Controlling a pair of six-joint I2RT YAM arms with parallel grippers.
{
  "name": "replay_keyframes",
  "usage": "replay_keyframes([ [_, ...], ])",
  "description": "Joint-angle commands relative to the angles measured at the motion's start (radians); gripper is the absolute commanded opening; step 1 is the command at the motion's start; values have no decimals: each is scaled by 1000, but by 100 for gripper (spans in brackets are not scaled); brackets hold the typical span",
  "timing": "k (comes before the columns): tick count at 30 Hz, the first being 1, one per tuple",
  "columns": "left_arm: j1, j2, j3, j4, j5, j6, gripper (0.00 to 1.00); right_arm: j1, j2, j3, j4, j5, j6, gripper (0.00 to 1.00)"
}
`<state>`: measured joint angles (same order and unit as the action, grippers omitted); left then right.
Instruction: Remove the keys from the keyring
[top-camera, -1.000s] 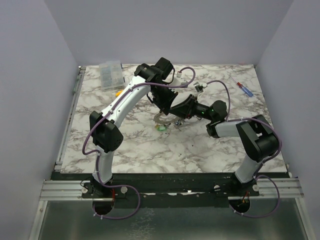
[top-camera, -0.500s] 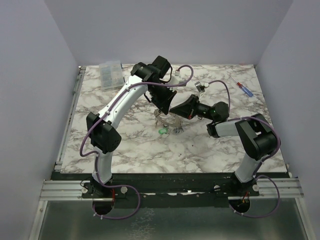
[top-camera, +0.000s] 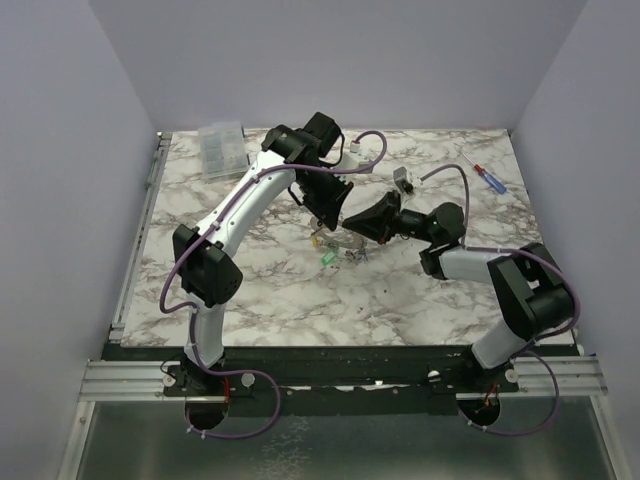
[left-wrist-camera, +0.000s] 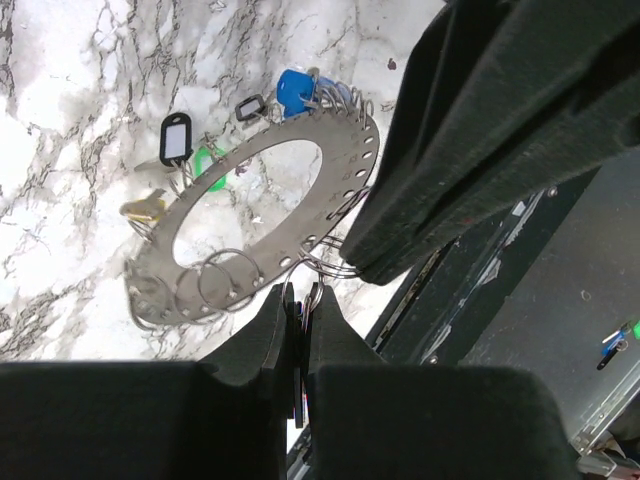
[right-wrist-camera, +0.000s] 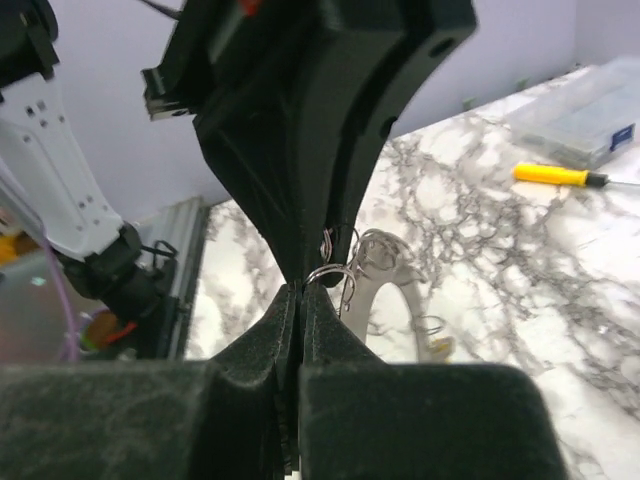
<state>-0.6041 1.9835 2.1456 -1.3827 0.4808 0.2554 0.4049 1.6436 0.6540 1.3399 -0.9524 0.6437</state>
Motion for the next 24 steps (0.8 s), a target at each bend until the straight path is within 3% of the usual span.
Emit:
replay_keyframes([
  [1, 7, -26, -10, 7, 21, 16, 0, 19, -93, -40, -123, -66, -370, 1],
  [8, 6, -3, -20, 5, 28, 17, 0, 44, -157, -92, -192, -59, -657, 1],
  [14, -1, 4, -52, 5, 39, 22, 0, 54, -187, -125, -227, -47, -783, 1],
  [17, -4, 5, -51, 5, 36, 22, 0, 54, -202, -128, -240, -37, -738, 1],
  [20, -3, 5, -45, 4, 36, 23, 0, 53, -223, -115, -257, 25, -588, 10],
  [24, -6, 4, -40, 4, 40, 25, 0, 54, -222, -20, -450, 84, -465, 20],
])
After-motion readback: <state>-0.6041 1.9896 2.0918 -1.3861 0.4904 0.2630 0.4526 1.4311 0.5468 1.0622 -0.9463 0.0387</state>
